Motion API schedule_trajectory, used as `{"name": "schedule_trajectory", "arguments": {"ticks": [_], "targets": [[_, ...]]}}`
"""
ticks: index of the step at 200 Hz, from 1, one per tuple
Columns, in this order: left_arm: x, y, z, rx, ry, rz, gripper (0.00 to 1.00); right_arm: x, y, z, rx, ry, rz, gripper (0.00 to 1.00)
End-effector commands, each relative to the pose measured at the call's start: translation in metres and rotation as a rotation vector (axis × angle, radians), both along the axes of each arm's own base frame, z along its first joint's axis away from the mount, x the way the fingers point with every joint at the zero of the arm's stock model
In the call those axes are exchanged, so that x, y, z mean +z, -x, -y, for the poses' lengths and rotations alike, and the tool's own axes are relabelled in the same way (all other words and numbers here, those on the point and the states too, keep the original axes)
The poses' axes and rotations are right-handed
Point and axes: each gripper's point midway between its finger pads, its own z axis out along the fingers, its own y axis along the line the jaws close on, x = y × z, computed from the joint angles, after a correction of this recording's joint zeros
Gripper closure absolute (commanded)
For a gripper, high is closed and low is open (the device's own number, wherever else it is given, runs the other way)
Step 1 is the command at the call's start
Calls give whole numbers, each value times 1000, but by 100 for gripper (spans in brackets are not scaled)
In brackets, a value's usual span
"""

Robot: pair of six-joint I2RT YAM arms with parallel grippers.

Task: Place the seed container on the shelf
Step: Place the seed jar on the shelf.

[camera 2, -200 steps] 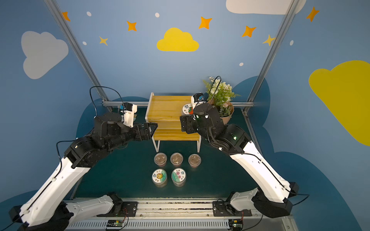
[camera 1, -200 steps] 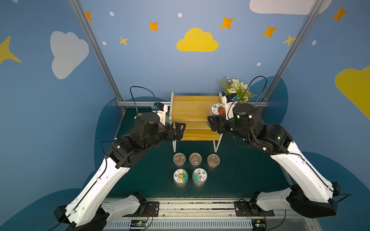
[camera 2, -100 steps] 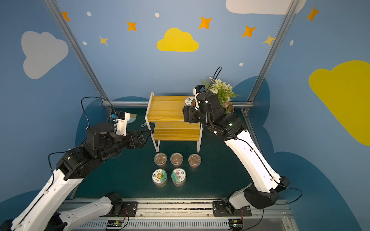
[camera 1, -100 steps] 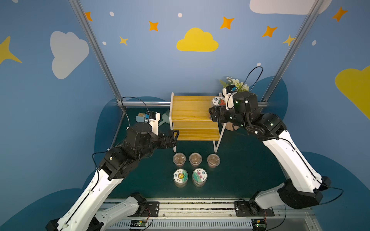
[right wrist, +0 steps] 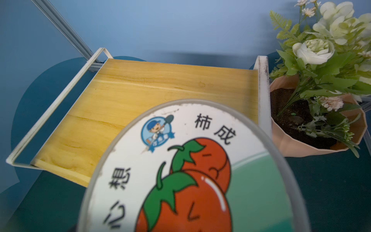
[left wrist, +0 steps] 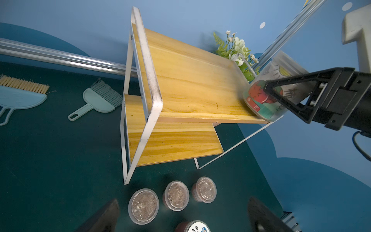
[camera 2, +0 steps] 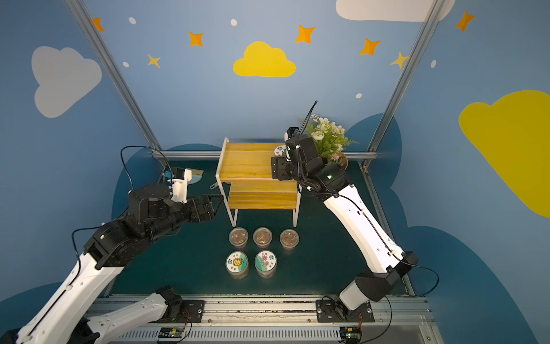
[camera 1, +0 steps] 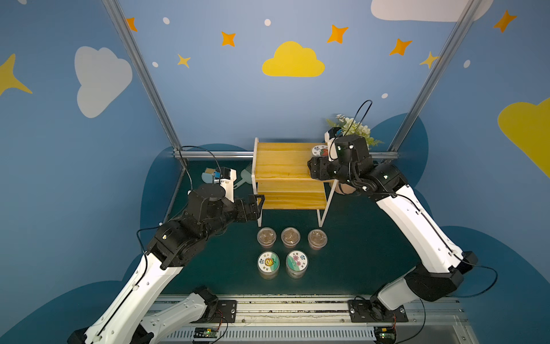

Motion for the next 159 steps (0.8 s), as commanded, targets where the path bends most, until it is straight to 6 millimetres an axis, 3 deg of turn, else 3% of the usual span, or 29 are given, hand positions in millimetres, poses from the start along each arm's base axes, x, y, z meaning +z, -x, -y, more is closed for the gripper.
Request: {"name": "schedule_trajectory", "arguments": {"ticks": [1,124,148,159], "targets": [[-4,1,-2,-1,-7,-9,0,9,-10,1,-15,-14,57,54],[-8,-3,-3,8,-8,-19,0,-1,-25,1,-12,-3,107,43],[-10,-3,-5,12,-11,-26,0,-2,-29,3,-22,0,109,37],[-10,-3,-5,14,-5,-28,0,-1,-29,3,-14,-2,108,26]]}}
